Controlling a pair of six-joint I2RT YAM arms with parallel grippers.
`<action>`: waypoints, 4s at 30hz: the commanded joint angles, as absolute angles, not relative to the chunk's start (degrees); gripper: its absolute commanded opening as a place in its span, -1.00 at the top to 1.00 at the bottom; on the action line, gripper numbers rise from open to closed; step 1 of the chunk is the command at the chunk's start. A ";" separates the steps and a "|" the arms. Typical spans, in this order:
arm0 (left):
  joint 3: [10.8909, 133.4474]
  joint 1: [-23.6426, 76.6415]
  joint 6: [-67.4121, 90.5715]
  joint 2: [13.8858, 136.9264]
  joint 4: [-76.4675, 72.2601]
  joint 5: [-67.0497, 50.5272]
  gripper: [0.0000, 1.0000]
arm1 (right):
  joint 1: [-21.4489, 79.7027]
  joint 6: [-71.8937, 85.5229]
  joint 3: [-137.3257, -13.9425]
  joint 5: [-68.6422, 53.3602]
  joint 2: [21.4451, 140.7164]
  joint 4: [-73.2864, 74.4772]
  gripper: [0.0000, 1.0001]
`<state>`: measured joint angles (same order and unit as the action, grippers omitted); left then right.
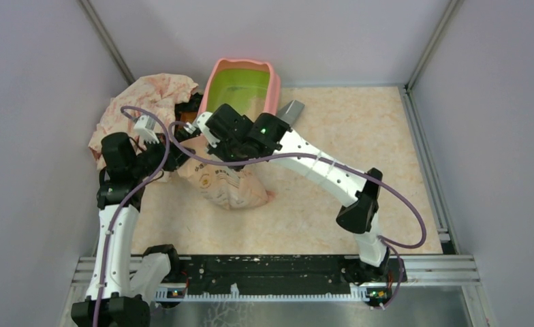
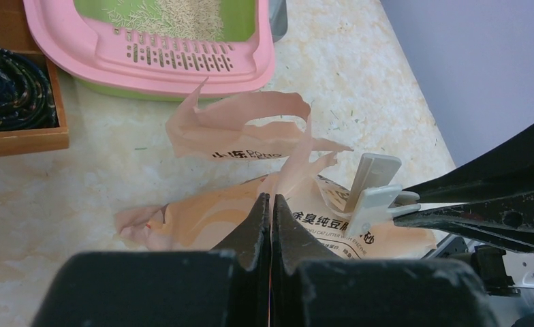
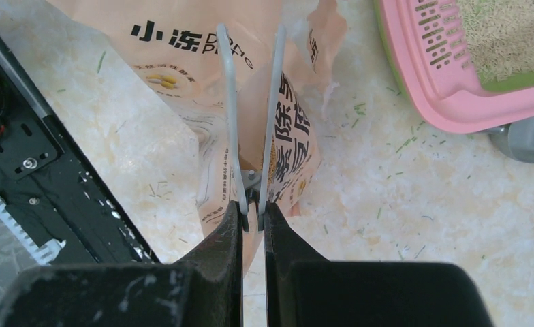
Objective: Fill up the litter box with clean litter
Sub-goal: Clamp the cat litter bag at the center of the board, then adjust the cat litter bag at the center of the board.
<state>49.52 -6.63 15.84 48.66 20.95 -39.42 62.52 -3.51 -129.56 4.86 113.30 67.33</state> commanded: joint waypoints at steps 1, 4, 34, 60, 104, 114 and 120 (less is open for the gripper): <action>51.38 -8.08 15.47 47.78 13.73 -39.16 1.00 | 64.31 -3.89 -131.93 10.35 112.25 68.54 1.00; 51.04 -8.14 15.70 47.35 13.50 -39.57 1.00 | 64.85 -3.98 -133.12 14.24 114.10 71.00 1.00; 47.70 -9.35 17.67 45.49 7.22 -45.13 1.00 | 68.34 -1.91 -133.12 27.58 115.24 73.89 0.97; 48.64 -9.86 19.10 45.40 5.48 -47.25 1.00 | 60.17 5.71 -86.86 1.23 80.67 34.86 -0.23; 53.21 -10.02 19.85 47.08 4.06 -59.51 1.00 | 44.82 -0.50 -49.88 -23.19 70.16 -12.24 1.00; 46.68 -8.92 30.59 47.33 -8.29 -69.08 0.95 | 38.71 1.39 -47.26 -27.22 63.59 -9.05 1.00; 44.49 -6.49 29.34 46.50 -6.32 -65.52 0.95 | 38.45 2.63 -45.65 -28.98 60.95 -7.58 1.00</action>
